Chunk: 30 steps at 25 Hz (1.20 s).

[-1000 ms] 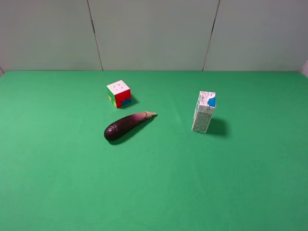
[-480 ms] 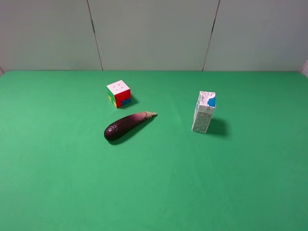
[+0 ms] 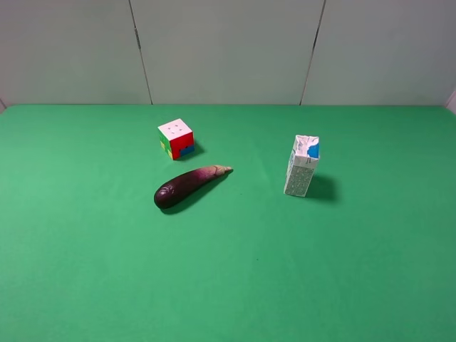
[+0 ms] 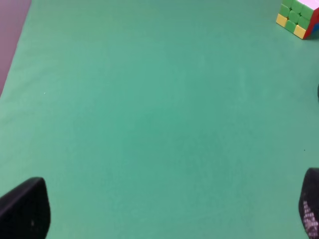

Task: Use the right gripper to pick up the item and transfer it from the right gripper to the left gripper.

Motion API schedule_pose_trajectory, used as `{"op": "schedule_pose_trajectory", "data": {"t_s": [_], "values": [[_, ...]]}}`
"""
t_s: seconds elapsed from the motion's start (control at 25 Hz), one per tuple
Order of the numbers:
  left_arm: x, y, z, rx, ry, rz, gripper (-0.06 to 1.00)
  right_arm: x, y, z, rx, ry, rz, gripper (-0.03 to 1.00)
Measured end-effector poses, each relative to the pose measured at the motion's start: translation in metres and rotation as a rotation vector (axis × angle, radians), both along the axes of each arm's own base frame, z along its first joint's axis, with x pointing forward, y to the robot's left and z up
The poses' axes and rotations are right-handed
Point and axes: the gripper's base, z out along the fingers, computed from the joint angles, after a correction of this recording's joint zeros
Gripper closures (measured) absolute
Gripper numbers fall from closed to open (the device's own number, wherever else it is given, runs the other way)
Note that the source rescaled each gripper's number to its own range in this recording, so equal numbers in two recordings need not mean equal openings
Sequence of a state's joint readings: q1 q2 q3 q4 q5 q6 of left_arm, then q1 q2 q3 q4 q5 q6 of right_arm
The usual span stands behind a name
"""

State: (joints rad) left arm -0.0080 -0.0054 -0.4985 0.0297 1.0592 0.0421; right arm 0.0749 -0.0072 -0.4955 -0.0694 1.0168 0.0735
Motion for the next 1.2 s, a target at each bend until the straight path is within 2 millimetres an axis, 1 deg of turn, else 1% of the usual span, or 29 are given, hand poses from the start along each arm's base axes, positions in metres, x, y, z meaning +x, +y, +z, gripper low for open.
{"op": "schedule_pose_trajectory", "data": {"t_s": [0.44, 0.52, 0.6, 0.72, 0.84, 0.92, 1.04, 1.2], "values": [[0.0, 0.0, 0.0, 0.0, 0.0, 0.0, -0.06, 0.0, 0.001, 0.001, 0.006, -0.001, 0.004, -0.03], [0.0, 0.0, 0.0, 0.0, 0.0, 0.0, -0.06, 0.003, 0.002, 0.007, 0.024, 0.013, 0.016, -0.03], [0.0, 0.0, 0.0, 0.0, 0.0, 0.0, -0.06, 0.009, 0.004, 0.019, 0.037, 0.038, 0.026, -0.03], [0.0, 0.0, 0.0, 0.0, 0.0, 0.0, -0.06, 0.026, 0.007, 0.038, 0.052, 0.099, 0.036, -0.03], [0.0, 0.0, 0.0, 0.0, 0.0, 0.0, -0.06, 0.052, 0.01, 0.056, 0.056, 0.165, 0.038, -0.03], [0.0, 0.0, 0.0, 0.001, 0.0, 0.0, -0.06, 0.074, 0.012, 0.065, 0.045, 0.198, 0.042, -0.03], [0.0, 0.0, 0.0, 0.001, 0.0, 0.0, -0.06, 0.106, 0.015, 0.072, 0.001, 0.239, 0.085, -0.03], [0.0, 0.0, 0.0, 0.001, 0.0, 0.0, -0.06, 0.148, 0.024, 0.071, 0.002, 0.312, 0.14, -0.03]]}}
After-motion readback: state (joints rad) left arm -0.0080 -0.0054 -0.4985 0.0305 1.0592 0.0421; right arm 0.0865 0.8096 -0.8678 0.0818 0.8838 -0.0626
